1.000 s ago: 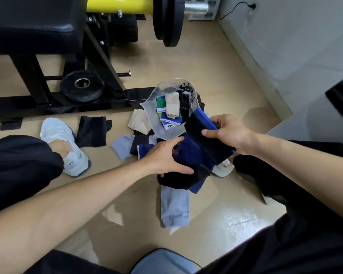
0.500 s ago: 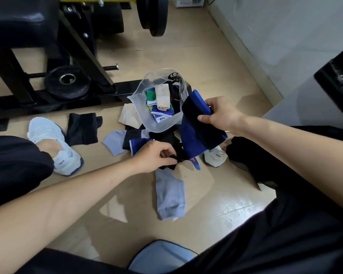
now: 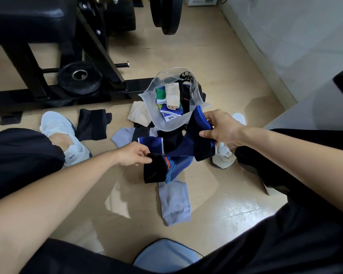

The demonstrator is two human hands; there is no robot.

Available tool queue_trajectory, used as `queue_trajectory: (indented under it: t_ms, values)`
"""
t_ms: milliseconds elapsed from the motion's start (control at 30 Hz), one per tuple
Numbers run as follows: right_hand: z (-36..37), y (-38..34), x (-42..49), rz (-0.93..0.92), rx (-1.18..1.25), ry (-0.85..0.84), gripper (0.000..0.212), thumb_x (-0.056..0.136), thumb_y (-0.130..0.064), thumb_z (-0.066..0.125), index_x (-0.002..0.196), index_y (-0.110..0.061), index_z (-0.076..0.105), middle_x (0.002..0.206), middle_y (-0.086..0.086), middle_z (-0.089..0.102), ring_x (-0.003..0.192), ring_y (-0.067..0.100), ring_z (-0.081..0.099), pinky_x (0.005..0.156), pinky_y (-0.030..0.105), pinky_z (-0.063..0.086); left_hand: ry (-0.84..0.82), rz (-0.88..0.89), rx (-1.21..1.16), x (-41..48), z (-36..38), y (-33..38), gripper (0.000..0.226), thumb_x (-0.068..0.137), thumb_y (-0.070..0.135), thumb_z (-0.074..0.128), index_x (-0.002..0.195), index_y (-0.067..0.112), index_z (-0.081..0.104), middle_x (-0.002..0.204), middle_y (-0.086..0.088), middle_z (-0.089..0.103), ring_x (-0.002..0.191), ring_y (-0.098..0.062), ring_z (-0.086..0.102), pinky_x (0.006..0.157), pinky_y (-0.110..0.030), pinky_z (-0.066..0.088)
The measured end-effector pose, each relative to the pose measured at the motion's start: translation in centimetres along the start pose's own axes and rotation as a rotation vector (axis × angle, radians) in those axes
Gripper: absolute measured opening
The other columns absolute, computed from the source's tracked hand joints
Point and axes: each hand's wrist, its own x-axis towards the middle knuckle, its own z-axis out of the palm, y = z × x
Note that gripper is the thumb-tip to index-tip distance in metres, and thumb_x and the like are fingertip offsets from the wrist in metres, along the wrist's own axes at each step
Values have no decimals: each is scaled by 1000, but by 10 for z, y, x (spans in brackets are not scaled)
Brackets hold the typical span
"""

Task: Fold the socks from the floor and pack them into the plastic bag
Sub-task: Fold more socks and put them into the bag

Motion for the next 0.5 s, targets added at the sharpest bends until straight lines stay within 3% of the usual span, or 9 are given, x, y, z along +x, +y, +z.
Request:
queue_trajectory:
  t_ms: [100,200,333,400,467,500]
  values:
    - [2,5,3,8,-65,32,15,87,-11,72,101,-14,66,91,4,71,85,23,69,70,30,57,-2,134,28,4,4,15,15,92,12,72,102,24,72,76,4,55,58,0,46,62,-15,39]
    - [0,8,6,34,-92,62,18,86,-15,74,101,-10,66,94,8,71,88,27,66,79,39,56,-25,242,74,7,10,41,15,91,19,75,91,34,72,81,9,60,68,2,53,70,-14,43]
    - [2,7,5,9,-245,52,23,85,-19,75,97,-17,55,91,-1,63,90,25,59,73,29,41,0,316,34,11,12,64,11,90,24,76,91,35,74,107,0,73,98,-20,67,91,-33,51]
    - [9,9,3,-11,-391,35,46,81,-26,78,118,-14,52,108,5,63,103,29,59,81,33,45,-24,306,-40,11,11,71,8,93,23,73,100,20,76,108,-5,76,95,-16,69,86,-32,52]
    - [17,11,-1,-54,-534,-14,89,75,-36,81,147,-16,32,132,9,54,115,33,53,94,41,46,-49,299,-158,10,11,76,11,95,22,70,98,12,72,110,-11,75,96,-17,68,84,-30,52]
    - [22,11,-3,-95,-551,-38,99,73,-42,81,152,-20,25,138,7,49,119,33,48,99,44,45,-53,303,-210,8,10,78,10,94,23,70,94,13,70,108,-12,75,97,-19,68,86,-32,51]
